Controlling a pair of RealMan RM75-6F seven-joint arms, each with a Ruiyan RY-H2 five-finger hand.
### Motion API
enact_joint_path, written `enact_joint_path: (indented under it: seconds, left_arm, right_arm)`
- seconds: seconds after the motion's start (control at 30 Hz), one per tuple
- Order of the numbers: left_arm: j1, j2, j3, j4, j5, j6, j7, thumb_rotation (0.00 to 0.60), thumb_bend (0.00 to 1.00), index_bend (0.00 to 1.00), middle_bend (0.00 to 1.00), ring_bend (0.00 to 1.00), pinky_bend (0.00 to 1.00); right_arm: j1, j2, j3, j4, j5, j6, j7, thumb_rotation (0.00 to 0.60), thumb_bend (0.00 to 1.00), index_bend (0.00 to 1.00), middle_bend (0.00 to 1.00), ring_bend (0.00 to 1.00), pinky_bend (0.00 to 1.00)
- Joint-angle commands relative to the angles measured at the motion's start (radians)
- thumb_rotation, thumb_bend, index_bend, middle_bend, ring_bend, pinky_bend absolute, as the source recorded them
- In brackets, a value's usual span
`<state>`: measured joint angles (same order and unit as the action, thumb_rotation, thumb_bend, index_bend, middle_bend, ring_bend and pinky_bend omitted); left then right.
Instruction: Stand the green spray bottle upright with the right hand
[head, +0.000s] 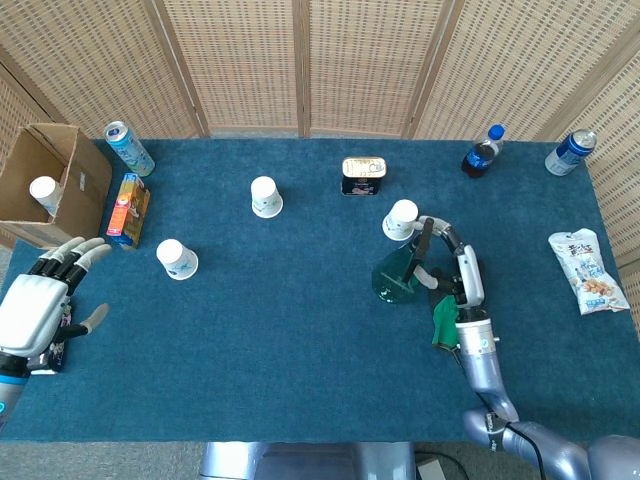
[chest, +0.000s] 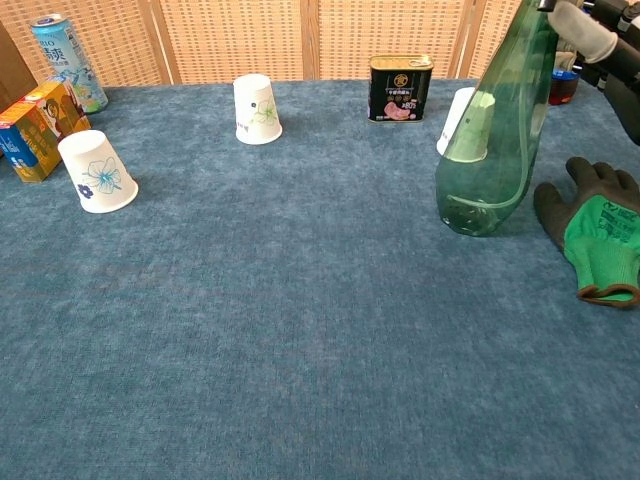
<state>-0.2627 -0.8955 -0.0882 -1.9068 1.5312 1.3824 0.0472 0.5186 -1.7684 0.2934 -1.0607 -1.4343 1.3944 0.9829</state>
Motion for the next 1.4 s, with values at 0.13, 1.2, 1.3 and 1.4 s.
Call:
enact_joint_path:
  seconds: [0.13, 1.2, 1.3, 1.4]
  left_arm:
    - [0.001, 0.004, 0.001, -0.003, -0.001, -0.002, 0.001, 0.6, 0.36, 0.13, 0.16, 0.14, 0.19]
    - [0.015, 0.013, 0.015, -0.012, 0.0, -0.002, 0.007, 0.6, 0.36, 0.11, 0.16, 0.14, 0.19]
    - [0.022, 0.016, 0.024, -0.014, -0.006, -0.007, 0.01, 0.6, 0.36, 0.11, 0.16, 0.14, 0.19]
    - [0.03, 0.014, 0.034, -0.012, -0.012, -0.011, 0.009, 0.6, 0.36, 0.11, 0.16, 0.14, 0.19]
  right_arm:
    - [-0.006, 0.003, -0.002, 0.005, 0.005, -0.003, 0.001, 0.35, 0.14, 0.24, 0.33, 0.24, 0.21]
    - [-0.094, 0.062, -0.05, 0.082, -0.003, 0.016, 0.048, 0.347, 0.14, 0.23, 0.33, 0.24, 0.21]
    - [-0.105, 0.088, -0.058, 0.092, -0.003, 0.011, 0.042, 0.345, 0.15, 0.23, 0.33, 0.24, 0.21]
    - [-0.115, 0.125, -0.059, 0.101, 0.0, 0.002, 0.037, 0.344, 0.15, 0.24, 0.33, 0.24, 0.21]
